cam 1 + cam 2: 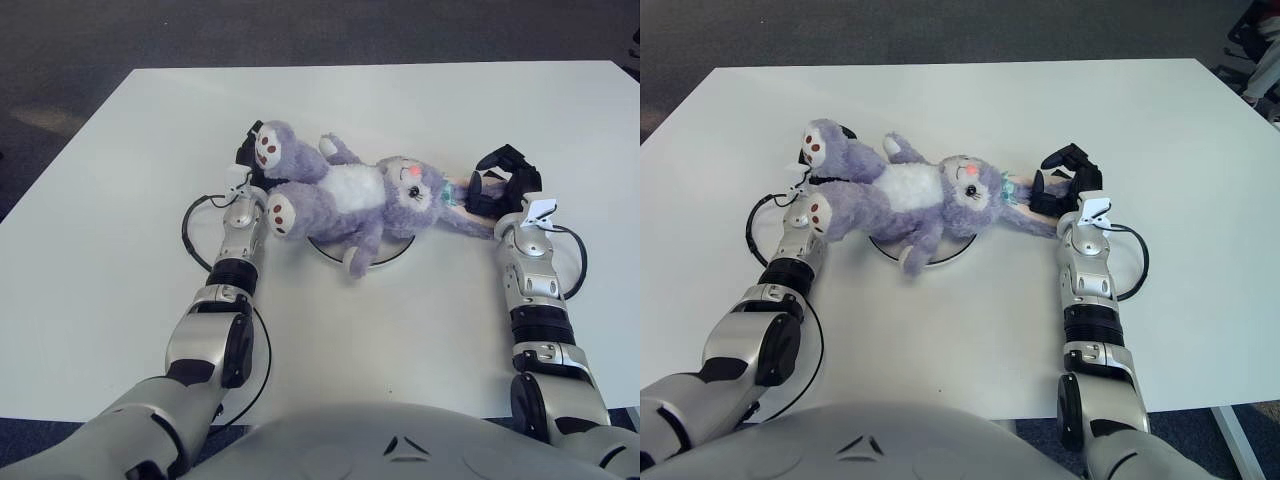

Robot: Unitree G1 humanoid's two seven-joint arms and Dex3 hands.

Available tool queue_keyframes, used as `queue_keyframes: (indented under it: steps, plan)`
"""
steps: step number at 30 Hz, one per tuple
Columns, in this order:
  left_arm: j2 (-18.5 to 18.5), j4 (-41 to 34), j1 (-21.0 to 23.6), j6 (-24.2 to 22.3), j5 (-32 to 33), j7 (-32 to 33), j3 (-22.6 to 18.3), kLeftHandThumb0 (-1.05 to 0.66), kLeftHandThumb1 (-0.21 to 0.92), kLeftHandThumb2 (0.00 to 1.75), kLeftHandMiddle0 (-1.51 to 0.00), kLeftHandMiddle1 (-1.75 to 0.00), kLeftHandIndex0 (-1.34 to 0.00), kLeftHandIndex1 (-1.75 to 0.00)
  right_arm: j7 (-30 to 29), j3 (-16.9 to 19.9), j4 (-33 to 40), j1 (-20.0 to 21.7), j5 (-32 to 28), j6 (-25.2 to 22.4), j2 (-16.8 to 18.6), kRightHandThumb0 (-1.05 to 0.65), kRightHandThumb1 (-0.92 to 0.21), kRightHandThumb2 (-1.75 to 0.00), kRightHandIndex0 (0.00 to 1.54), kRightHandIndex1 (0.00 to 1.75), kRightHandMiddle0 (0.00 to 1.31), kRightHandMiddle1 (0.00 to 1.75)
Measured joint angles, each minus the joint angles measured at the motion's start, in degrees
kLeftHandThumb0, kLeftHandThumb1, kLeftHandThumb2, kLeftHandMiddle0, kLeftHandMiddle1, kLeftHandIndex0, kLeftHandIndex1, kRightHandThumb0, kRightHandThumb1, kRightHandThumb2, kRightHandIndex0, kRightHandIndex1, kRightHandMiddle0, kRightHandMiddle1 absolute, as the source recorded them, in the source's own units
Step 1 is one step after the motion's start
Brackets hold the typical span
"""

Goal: Put the doll into the plate.

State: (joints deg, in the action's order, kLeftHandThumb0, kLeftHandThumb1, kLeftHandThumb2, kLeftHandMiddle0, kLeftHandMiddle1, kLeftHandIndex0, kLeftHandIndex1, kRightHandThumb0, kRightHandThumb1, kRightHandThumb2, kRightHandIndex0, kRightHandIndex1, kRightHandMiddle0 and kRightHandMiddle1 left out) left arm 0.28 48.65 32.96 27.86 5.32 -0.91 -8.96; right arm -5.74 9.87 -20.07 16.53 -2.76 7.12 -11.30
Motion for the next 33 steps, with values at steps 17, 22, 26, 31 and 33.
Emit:
queue_keyframes:
  steps: [17, 22, 26, 31, 33]
  plan:
    - [-0.8, -2.8, -1.8, -2.3, -0.1, 0.9, 0.2, -0.43, 0.48, 1.12, -1.20, -1.75, -0.49, -1.75, 2.0, -0.2, 1.2, -0.1, -1.2, -1.5, 0.7, -0.44, -0.45, -1.15, 1.26, 1.75, 0.51, 1.75]
    - [-1.0, -3.5, -2.1, -3.0, -0.1, 1.6, 0.2, -0.42, 0.50, 1.09, -1.17, -1.75, -0.47, -1.75, 2.2, -0.3, 1.9, -0.3, -1.1, -2.4, 1.2, -0.43, -0.47, -1.13, 1.25, 1.75, 0.50, 1.75]
    - [-1.1, -3.7, -2.2, -3.1, -0.1, 1.8, 0.3, -0.42, 0.51, 1.08, -1.16, -1.75, -0.47, -1.75, 2.2, -0.3, 1.7, -0.2, -1.1, -2.4, 1.2, -0.43, -0.47, -1.12, 1.24, 1.75, 0.49, 1.75]
    - [-1.1, -3.9, -2.4, -3.4, -0.3, 2.0, 0.3, -0.42, 0.52, 1.07, -1.16, -1.75, -0.46, -1.75, 2.3, -0.2, 0.5, 0.0, -1.1, -1.4, 1.3, -0.43, -0.47, -1.12, 1.21, 1.75, 0.49, 1.75]
    - [-1.1, -3.9, -2.5, -3.4, -0.8, 2.6, 0.3, -0.42, 0.52, 1.06, -1.16, -1.75, -0.46, -1.75, 2.7, 0.0, -0.9, 0.3, -1.2, 0.1, 1.3, -0.43, -0.48, -1.12, 1.21, 1.75, 0.49, 1.75]
